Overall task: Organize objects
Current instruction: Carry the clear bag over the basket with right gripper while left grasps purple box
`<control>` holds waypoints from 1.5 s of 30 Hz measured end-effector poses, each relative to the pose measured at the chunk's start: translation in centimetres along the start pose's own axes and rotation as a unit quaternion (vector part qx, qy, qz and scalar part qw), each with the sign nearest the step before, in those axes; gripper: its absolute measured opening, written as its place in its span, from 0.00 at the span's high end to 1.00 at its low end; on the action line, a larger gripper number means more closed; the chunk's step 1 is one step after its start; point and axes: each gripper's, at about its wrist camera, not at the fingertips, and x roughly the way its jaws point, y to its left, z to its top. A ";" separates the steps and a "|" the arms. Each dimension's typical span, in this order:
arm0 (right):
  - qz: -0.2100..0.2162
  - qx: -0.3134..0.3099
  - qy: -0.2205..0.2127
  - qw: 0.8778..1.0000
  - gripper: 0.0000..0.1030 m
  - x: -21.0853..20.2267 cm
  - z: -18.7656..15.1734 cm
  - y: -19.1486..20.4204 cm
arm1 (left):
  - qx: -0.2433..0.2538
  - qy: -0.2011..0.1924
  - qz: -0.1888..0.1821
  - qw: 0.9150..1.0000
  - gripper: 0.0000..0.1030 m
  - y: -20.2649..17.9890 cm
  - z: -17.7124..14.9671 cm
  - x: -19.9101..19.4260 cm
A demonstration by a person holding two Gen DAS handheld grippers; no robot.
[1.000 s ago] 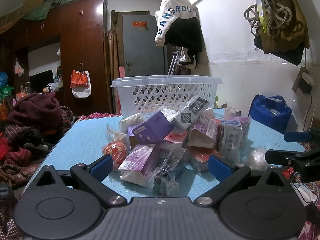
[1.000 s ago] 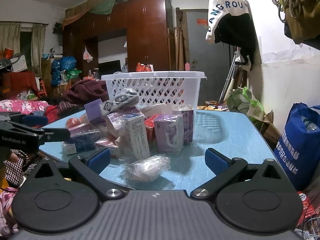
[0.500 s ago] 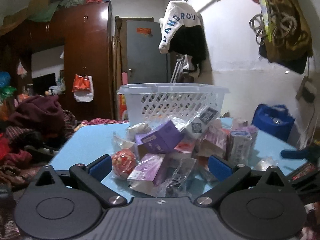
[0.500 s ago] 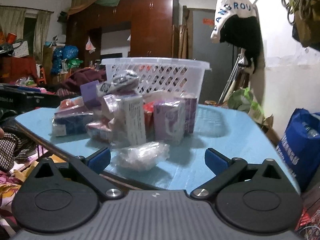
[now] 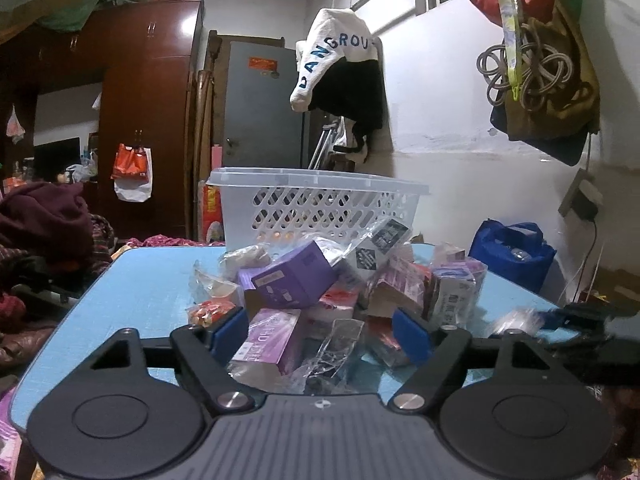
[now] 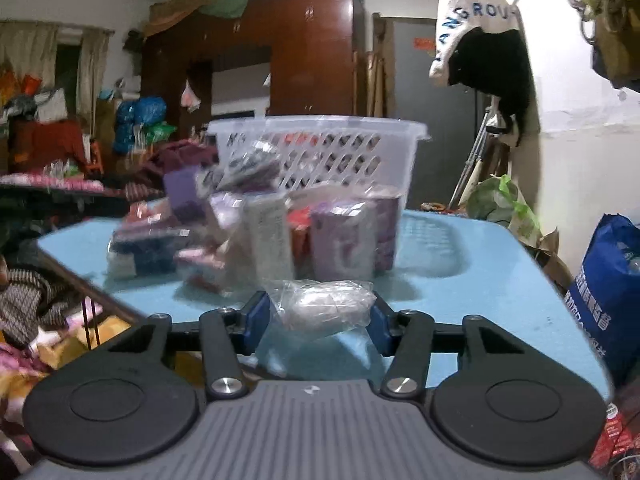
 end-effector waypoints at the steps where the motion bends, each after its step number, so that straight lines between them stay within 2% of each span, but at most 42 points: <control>1: 0.002 0.008 -0.008 1.000 0.47 -0.4 0.5 -0.4 | 0.001 -0.002 -0.002 1.000 0.20 0.1 0.1 0.1; 4: 0.000 0.013 -0.038 0.999 0.47 -1.1 3.5 -1.1 | -0.003 -0.013 -0.001 1.000 0.20 0.7 1.0 0.6; 8: -0.002 -0.006 -0.073 0.997 0.47 1.3 10.4 -1.2 | -0.006 -0.020 0.008 1.000 0.20 1.8 4.0 1.8; 10: -0.014 -0.017 -0.070 0.997 0.47 4.3 14.1 -1.4 | 0.001 -0.029 0.014 0.999 0.20 2.3 6.3 2.9; 13: -0.031 -0.023 -0.039 0.998 0.47 9.9 18.2 -2.0 | -0.001 -0.035 0.028 0.999 0.18 3.2 10.6 5.6; 16: -0.049 -0.013 -0.013 0.999 0.47 13.3 19.7 -3.0 | 0.002 -0.030 0.042 0.999 0.18 3.9 14.4 9.3; 19: -0.057 -0.017 0.012 0.998 0.47 15.1 19.8 -3.5 | 0.000 -0.002 0.049 0.999 0.18 4.2 16.4 12.5; 21: -0.062 -0.017 0.016 0.998 0.47 14.8 19.1 -3.4 | 0.003 0.014 0.052 0.999 0.18 4.1 16.8 13.8; 23: -0.052 -0.005 0.016 0.998 0.47 14.3 18.9 -3.6 | 0.011 0.018 0.054 0.998 0.18 3.6 16.2 13.5; 26: -0.043 -0.008 -0.001 0.999 0.47 12.4 18.4 -4.0 | 0.042 -0.001 0.027 0.999 0.18 2.8 13.0 8.9; 30: -0.046 0.001 -0.002 0.999 0.47 11.6 19.0 -5.0 | 0.058 0.032 0.003 0.998 0.18 1.4 7.8 5.6; 33: -0.046 -0.010 0.004 0.999 0.47 11.7 19.6 -5.1 | 0.086 0.062 0.001 0.994 0.18 0.5 4.8 5.9; 36: -0.047 -0.013 0.009 0.999 0.47 12.0 19.9 -5.0 | 0.104 0.077 0.014 0.992 0.20 0.5 4.0 7.6; 40: -0.045 -0.019 0.010 0.999 0.46 12.0 20.0 -4.7 | 0.115 0.075 0.028 0.990 0.26 0.5 4.4 8.8; 42: -0.043 -0.018 0.011 0.999 0.46 12.1 20.0 -4.8 | 0.128 0.083 0.027 0.988 0.45 0.1 4.2 9.2; 45: -0.043 -0.019 0.012 0.999 0.46 12.1 19.9 -4.8 | 0.141 0.084 0.031 0.986 0.47 -0.1 4.0 9.3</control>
